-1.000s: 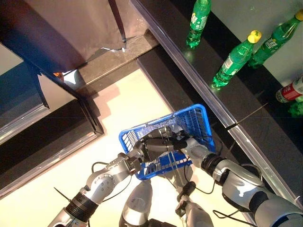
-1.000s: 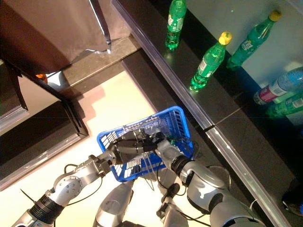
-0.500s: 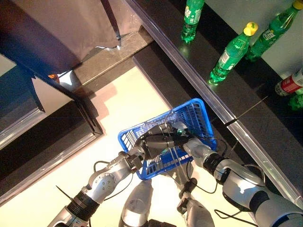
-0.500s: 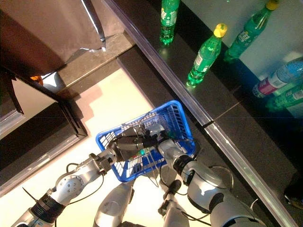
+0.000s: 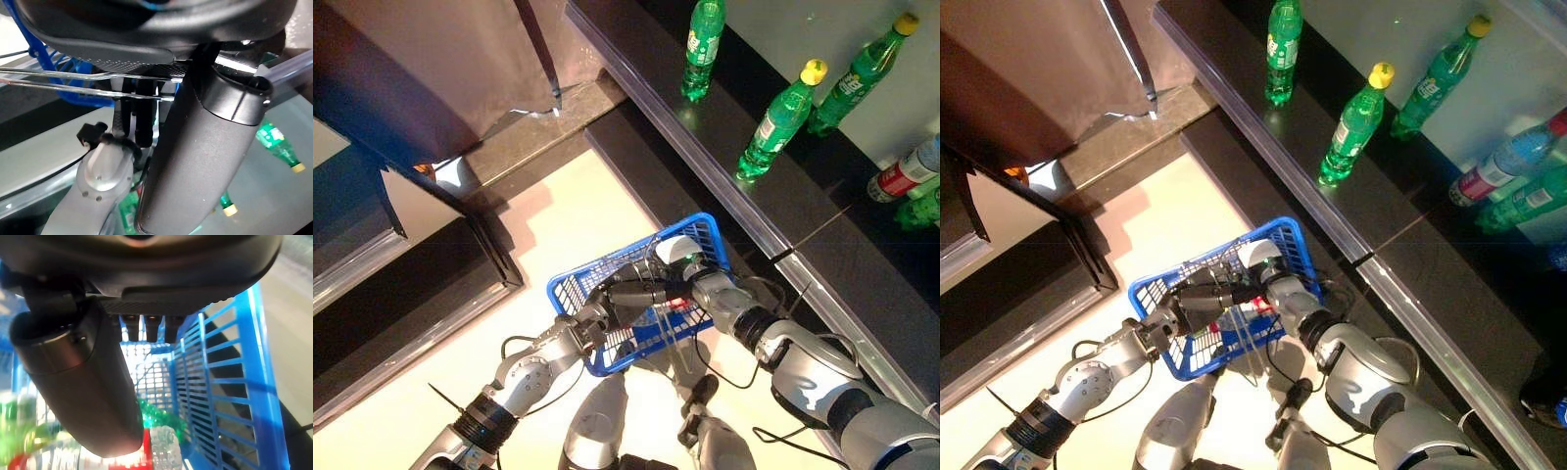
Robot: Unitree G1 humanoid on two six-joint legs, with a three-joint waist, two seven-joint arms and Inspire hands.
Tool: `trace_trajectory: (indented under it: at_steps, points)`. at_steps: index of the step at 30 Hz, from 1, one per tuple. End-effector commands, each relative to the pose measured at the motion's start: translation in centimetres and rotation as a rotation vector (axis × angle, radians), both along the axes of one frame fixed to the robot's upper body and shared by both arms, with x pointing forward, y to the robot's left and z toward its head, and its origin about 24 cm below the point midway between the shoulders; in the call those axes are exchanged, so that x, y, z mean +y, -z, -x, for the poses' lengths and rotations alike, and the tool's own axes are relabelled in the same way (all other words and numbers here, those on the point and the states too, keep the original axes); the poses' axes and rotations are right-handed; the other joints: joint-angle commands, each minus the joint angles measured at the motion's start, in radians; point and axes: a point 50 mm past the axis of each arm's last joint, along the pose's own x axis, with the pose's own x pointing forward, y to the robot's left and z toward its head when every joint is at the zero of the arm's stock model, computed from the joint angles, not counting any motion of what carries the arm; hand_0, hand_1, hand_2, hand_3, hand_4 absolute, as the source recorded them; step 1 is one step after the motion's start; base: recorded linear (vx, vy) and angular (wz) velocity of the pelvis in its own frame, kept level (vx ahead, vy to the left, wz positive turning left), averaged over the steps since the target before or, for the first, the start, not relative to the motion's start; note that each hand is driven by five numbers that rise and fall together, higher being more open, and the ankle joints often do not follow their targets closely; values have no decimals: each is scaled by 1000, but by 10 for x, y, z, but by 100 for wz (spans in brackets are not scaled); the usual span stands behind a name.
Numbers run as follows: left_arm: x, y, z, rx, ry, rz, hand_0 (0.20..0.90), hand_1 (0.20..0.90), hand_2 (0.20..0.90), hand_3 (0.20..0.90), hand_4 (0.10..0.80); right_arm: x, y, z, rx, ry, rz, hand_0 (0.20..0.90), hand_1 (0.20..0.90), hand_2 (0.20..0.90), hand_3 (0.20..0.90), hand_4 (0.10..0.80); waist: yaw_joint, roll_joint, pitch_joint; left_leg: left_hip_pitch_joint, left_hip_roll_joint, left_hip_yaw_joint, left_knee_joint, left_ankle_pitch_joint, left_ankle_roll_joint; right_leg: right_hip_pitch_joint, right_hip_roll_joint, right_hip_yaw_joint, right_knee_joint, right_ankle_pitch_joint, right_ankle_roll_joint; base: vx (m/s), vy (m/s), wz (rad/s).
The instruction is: Pick up the drink and place into the basket.
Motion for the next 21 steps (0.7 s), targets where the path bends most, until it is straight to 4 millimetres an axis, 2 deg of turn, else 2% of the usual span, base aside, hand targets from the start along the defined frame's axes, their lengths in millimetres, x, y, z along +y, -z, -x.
trace_trajectory:
  at_steps: [1, 6, 9, 15, 21]
  points:
    - [-43, -127, 25, -507, 177, 566, 300, 300, 300, 200, 100, 14, -19, -6, -105, -31, -87, 900, 900, 900, 900, 800, 13, -8, -275, -1, -36, 5, -47, -9, 23, 2, 19, 42, 58, -69, -12, 23, -37, -1]
    - [-22, -120, 20, -487, 58, 476, 300, 300, 300, 200, 100, 7, -28, -7, -130, -4, -158, 900, 900, 900, 900, 800, 15, -20, -299, 20, -26, 2, -67, -4, 14, 22, 27, 38, 49, -71, -8, 13, -26, -5]
    - [-2, -109, 18, -443, -16, 427, 300, 300, 300, 200, 100, 0, -34, -2, -134, 11, -204, 900, 900, 900, 900, 800, 12, -30, -317, 35, -17, 3, -78, 0, 6, 38, 31, 36, 39, -70, -4, 18, -40, -6]
    - [26, -94, 22, -409, -121, 382, 300, 300, 300, 200, 100, -8, -32, 17, -134, 30, -286, 900, 900, 900, 900, 800, -1, -41, -335, 61, -3, 4, -111, 8, -3, 62, 41, 40, 19, -69, 0, -1, -5, 0]
    - [44, -78, 19, -395, -255, 291, 300, 300, 300, 200, 100, -13, -35, 34, -168, 31, -408, 900, 900, 900, 900, 800, -26, -44, -338, 75, 8, 12, -118, 7, -6, 71, 50, 50, 23, -79, 0, -6, -3, -1]
